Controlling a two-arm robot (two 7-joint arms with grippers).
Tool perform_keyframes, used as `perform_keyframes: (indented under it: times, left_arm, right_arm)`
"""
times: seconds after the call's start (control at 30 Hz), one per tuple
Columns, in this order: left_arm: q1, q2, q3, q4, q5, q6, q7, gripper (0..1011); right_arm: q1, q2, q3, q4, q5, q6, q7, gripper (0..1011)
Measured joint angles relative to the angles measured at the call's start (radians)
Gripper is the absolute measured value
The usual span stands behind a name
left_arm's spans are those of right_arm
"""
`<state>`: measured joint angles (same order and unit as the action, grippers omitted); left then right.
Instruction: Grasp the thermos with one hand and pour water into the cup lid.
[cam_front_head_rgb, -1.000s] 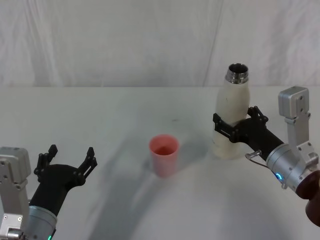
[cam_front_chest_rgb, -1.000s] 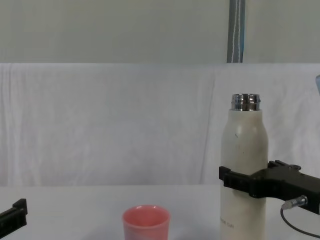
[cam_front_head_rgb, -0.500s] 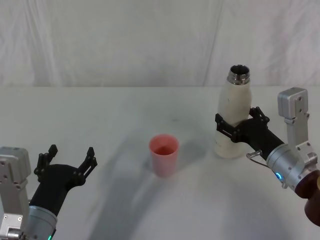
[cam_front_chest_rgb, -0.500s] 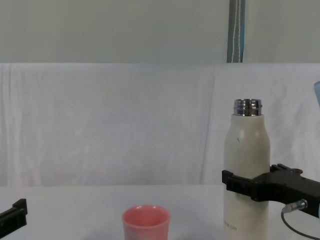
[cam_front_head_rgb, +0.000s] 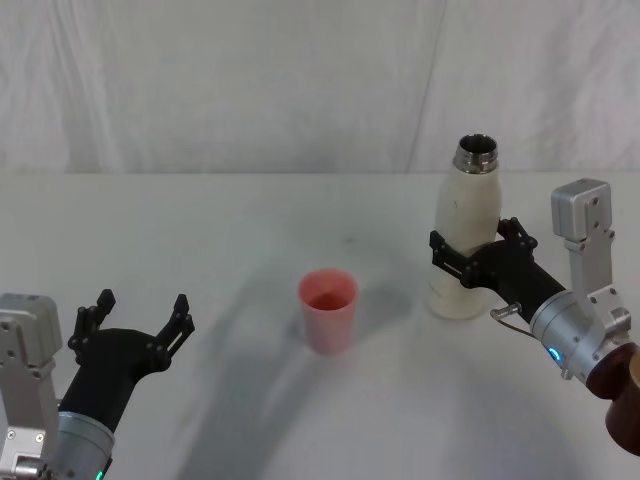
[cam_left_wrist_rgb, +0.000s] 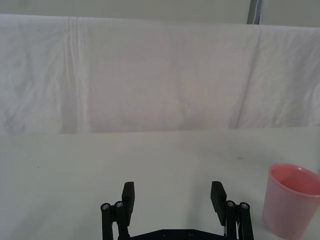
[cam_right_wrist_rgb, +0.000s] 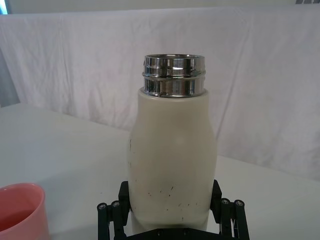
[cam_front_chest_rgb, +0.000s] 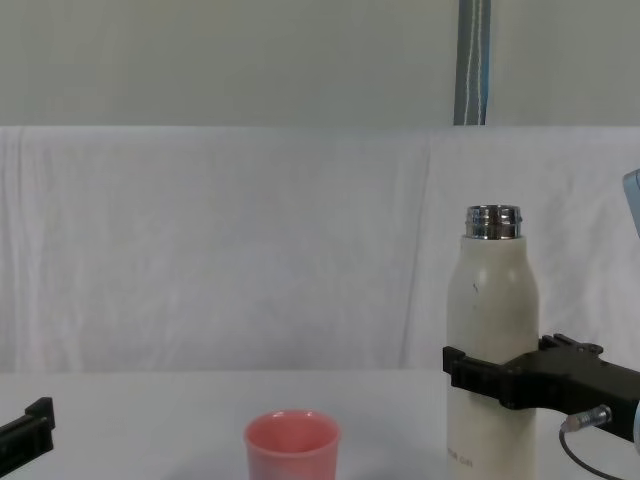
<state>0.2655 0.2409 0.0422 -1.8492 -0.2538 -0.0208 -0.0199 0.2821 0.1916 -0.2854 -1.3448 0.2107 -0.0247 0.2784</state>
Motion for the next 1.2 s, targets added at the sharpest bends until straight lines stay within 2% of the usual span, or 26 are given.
perform_keyframes:
  times: [1.2]
  left_arm:
    - [0.000,0.000,0.000,0.000,0.000,0.000,0.000,1001]
  right_arm:
    - [0.003,-0.005,0.001,0.008,0.001,0.009,0.001,950]
